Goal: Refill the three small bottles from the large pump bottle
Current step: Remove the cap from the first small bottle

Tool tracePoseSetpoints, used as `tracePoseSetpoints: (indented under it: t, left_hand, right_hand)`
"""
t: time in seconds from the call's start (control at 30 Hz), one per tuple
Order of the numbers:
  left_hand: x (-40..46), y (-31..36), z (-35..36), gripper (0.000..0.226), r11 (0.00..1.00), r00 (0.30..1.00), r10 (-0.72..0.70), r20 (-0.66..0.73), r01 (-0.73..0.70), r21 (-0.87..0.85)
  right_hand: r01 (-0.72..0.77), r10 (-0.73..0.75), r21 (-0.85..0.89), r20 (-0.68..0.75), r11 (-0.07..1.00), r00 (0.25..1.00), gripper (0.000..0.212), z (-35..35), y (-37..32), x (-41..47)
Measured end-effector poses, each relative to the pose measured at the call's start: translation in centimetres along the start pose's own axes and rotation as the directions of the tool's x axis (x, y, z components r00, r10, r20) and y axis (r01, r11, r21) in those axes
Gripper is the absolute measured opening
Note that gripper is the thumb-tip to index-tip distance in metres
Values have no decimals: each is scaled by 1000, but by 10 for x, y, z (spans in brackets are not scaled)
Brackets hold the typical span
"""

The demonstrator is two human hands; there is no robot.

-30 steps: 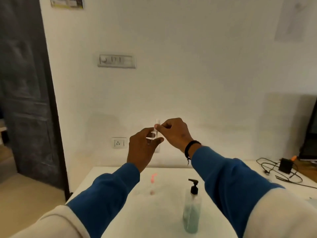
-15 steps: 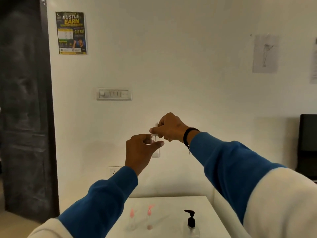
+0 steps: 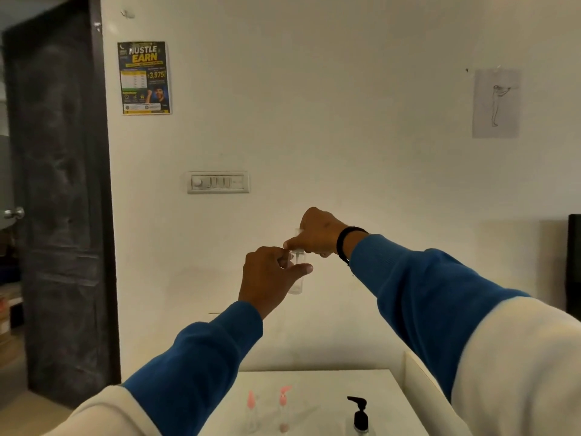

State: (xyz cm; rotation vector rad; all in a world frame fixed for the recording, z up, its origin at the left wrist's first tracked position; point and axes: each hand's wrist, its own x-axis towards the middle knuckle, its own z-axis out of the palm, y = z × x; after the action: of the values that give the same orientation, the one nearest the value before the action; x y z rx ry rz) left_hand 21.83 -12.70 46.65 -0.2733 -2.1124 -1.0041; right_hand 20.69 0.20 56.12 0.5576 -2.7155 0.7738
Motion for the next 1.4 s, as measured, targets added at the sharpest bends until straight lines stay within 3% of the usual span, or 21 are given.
tracePoseSetpoints:
  t: [0.3,0.5,0.63,0.8,1.13,1.4]
  left_hand:
    - [2,-3,2,50,1000,1000,-2,-27,1,-32]
    - [6,-4,3,45,999,1000,-11,-6,10,-39]
    - [8,-6,3,44,999,1000,1,-5,-1,-53]
    - [7,-9,9,53,990,999,-42,-17,39,-137]
    - [-6,-4,12,59,996,998,-2,-63,-4,-93]
    - [-5,-9,16,57,987,998,-32,-47,24,-161]
  right_hand:
    - [69,-71,-56,-35,996,997,47,12,2,7]
    - [118,-113,-88,60,989,992,31,3,2,10]
    - [138,-126,-146,91,979,988,33,-3,1,10]
    - [154,-163,-252,-13,955,987,45,-7,-8,7]
    - [177,-144,-269,137,947,980,22,-14,-11,-1]
    - [92,-75,-370,60,924,995,42,-11,-15,-3]
